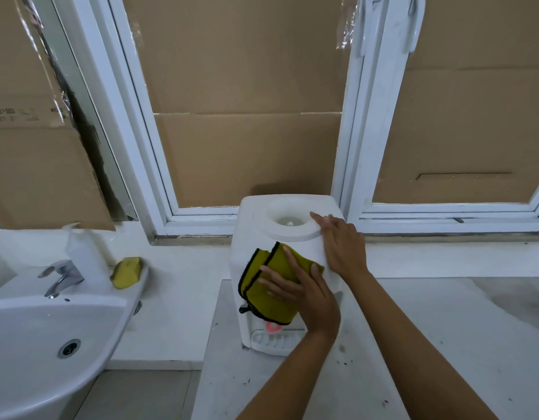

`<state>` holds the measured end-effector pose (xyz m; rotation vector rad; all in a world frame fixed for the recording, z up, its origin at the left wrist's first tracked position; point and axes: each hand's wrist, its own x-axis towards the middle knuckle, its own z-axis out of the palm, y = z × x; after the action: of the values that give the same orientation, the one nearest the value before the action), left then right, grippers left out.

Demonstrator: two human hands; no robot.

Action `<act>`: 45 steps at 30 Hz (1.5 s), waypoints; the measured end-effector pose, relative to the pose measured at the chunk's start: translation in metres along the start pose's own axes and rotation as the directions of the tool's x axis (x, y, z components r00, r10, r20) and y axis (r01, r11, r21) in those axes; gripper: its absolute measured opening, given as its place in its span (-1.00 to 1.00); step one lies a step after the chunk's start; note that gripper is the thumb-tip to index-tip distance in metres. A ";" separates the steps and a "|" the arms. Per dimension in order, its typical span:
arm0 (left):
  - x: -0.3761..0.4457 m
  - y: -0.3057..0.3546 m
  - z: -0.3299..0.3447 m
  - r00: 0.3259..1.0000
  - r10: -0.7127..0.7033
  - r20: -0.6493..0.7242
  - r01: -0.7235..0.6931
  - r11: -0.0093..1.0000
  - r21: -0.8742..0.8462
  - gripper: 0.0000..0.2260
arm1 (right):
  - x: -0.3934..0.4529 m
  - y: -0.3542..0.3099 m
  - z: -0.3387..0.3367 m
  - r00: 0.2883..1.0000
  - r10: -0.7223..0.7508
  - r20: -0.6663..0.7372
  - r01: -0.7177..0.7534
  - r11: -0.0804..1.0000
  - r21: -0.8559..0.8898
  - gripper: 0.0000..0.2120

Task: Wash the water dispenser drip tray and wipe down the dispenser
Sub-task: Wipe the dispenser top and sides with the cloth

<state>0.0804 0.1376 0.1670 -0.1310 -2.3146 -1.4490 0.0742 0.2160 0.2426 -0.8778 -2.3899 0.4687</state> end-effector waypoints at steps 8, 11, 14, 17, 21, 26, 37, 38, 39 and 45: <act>0.047 -0.012 -0.010 0.999 0.019 -0.048 -0.025 0.990 -0.141 -0.56 | -0.005 0.002 0.002 1.000 0.001 0.015 -0.002 0.998 0.067 -0.35; 0.063 -0.016 -0.017 0.997 0.028 -0.070 -0.042 0.979 -0.202 -0.57 | -0.006 0.002 0.004 1.000 -0.009 0.016 0.008 0.999 0.053 -0.33; 0.083 -0.021 -0.023 0.995 -0.024 -0.099 -0.006 0.957 -0.289 -0.58 | -0.008 0.002 0.003 1.000 -0.024 0.009 0.024 0.999 0.033 -0.33; 0.107 -0.031 -0.028 0.989 -0.074 -0.128 0.022 0.931 -0.363 -0.58 | -0.008 0.001 0.002 0.999 -0.027 0.017 0.027 0.999 0.030 -0.34; 0.115 -0.031 -0.031 0.965 -0.259 -0.045 0.203 0.841 -0.502 -0.50 | -0.010 0.002 0.002 1.000 -0.029 0.003 0.029 0.999 0.030 -0.37; 0.086 -0.029 -0.023 0.981 -0.180 -0.067 0.136 0.895 -0.425 -0.47 | -0.008 0.005 0.008 1.000 -0.015 -0.004 0.016 1.000 0.026 -0.51; 0.043 -0.009 -0.014 0.994 -0.096 -0.047 0.081 0.962 -0.262 -0.46 | -0.005 0.008 0.013 1.000 -0.009 0.002 0.009 1.000 0.020 -0.54; 0.050 -0.010 -0.018 0.995 -0.093 -0.039 0.078 0.957 -0.280 -0.45 | -0.005 0.008 0.013 1.000 -0.004 0.006 0.004 1.000 0.029 -0.54; 0.059 -0.012 -0.022 0.996 -0.085 -0.039 0.070 0.954 -0.291 -0.45 | -0.006 0.007 0.012 1.000 0.000 0.006 0.000 0.999 0.039 -0.53; 0.114 -0.027 -0.039 0.995 0.098 -0.032 -0.102 0.982 -0.160 -0.59 | -0.007 0.007 0.010 1.000 -0.002 -0.012 0.002 0.997 0.073 -0.47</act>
<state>-0.0205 0.0760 0.2031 -0.2707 -2.1373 -1.5764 0.0760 0.2146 0.2289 -0.8432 -2.3469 0.5454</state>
